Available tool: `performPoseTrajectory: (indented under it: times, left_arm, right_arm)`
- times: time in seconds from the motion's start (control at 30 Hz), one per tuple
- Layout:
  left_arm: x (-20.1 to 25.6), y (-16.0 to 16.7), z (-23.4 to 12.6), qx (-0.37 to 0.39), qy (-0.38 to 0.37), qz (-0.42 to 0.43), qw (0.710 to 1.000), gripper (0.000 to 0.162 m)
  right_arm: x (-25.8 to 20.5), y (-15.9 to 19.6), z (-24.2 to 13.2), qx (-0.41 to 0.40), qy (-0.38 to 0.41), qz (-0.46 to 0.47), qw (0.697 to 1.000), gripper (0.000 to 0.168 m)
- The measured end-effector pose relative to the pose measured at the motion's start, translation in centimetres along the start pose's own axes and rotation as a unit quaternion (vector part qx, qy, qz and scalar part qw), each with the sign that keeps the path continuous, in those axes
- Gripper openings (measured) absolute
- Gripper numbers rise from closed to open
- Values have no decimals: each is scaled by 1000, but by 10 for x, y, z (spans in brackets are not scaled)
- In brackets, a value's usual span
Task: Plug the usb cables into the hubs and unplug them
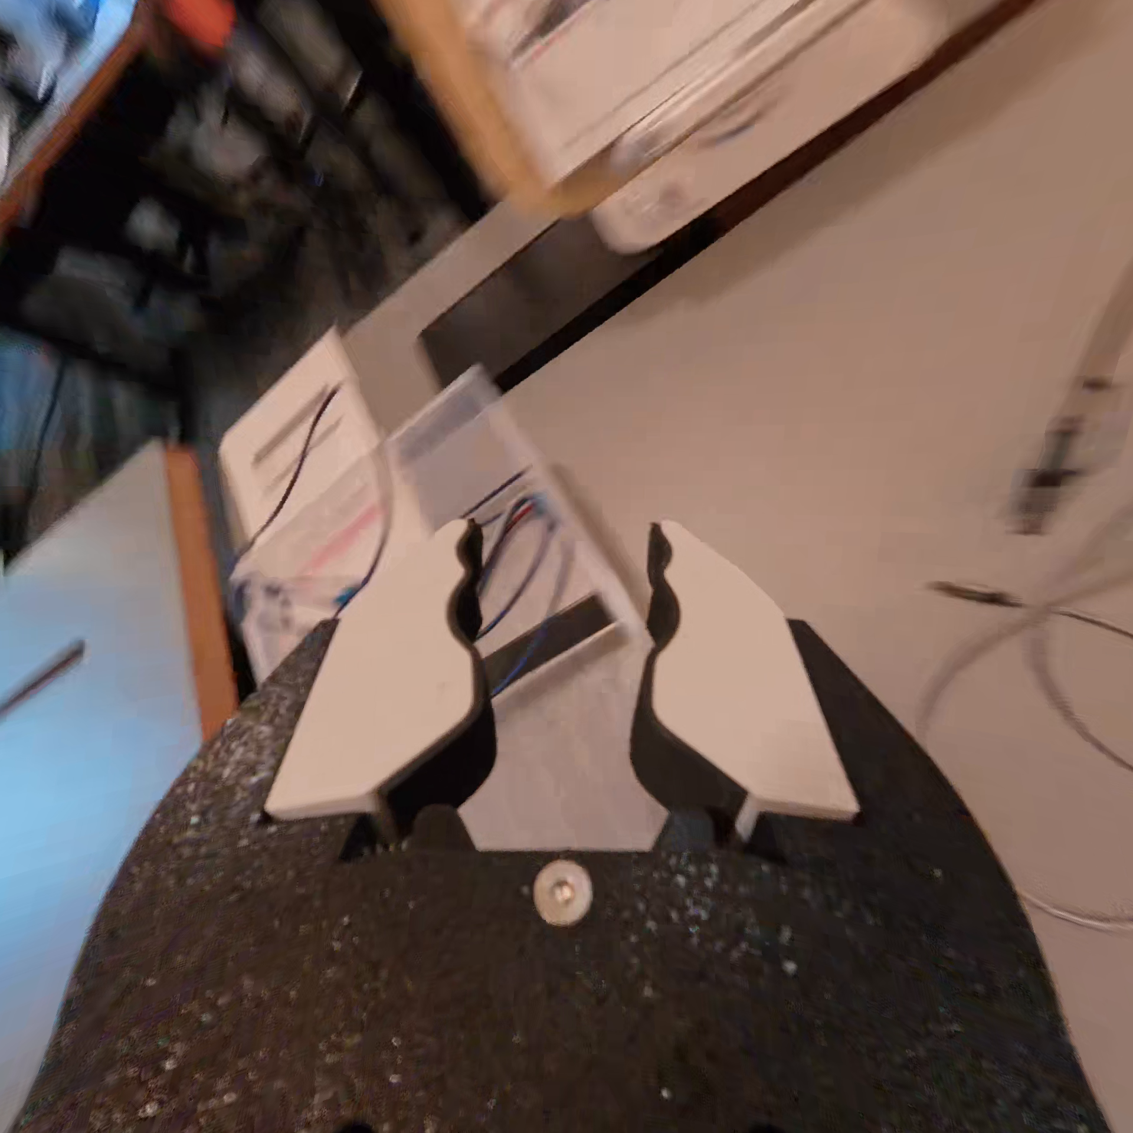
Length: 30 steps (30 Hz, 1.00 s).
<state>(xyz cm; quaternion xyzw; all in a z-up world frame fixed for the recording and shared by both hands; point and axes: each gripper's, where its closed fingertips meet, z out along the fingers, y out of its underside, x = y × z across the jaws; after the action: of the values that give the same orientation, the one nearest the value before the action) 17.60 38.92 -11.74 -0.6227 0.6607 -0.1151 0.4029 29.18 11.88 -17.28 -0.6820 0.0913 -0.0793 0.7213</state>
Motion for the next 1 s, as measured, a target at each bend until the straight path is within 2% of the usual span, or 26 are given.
performPoseTrajectory:
  times: [0.07, 0.1, 0.17, 0.23, 0.37, 0.43, 0.57, 0.63, 0.67, 0.73, 0.83, 0.9, 1.0]
  left_arm:
    - [-54, 30, 6, -52, -40, -80, 995, 58]
    - [-76, 47, 11, -79, -49, -125, 988, 67]
    - [-110, 80, 21, -138, -55, -217, 965, 68]
    - [-125, 100, 33, -163, -27, -314, 935, 70]
    - [-115, 101, 61, -163, 111, -491, 849, 73]
    - [-117, 98, 72, -154, 134, -543, 815, 74]
    - [-124, 112, 92, -180, 112, -589, 780, 75]
    - [-120, 122, 98, -207, 109, -593, 770, 49]
    - [-119, 124, 101, -215, 108, -596, 766, 45]
    - [-122, 130, 105, -232, 88, -591, 768, 46]
    - [-130, 135, 109, -240, 45, -578, 779, 58]
    - [-121, 130, 115, -236, 67, -593, 767, 59]
    - [-114, 123, 124, -204, 94, -628, 745, 34]
  right_arm:
    - [0, 0, 0, -1, 0, 2, 1000, 35]
    - [1, 0, 0, -2, 0, 4, 1000, 35]
    - [1, 0, 0, -1, -1, 4, 1000, 35]
    - [0, 1, 1, -3, -4, 2, 1000, 35]
    - [-2, 1, 2, -6, -6, -1, 1000, 35]
    - [-2, 1, 2, -6, -7, 0, 1000, 35]
    - [-2, 2, 2, -7, -11, 3, 1000, 35]
    - [-2, 2, 2, -7, -10, 2, 1000, 35]
    - [-2, 2, 2, -8, -10, 1, 1000, 35]
    - [-3, 3, 2, -11, -13, -1, 1000, 35]
    - [-4, 3, 3, -12, -14, -4, 1000, 35]
    - [-4, 3, 3, -12, -15, -4, 1000, 35]
    - [-4, 3, 2, -11, -16, -2, 1000, 35]
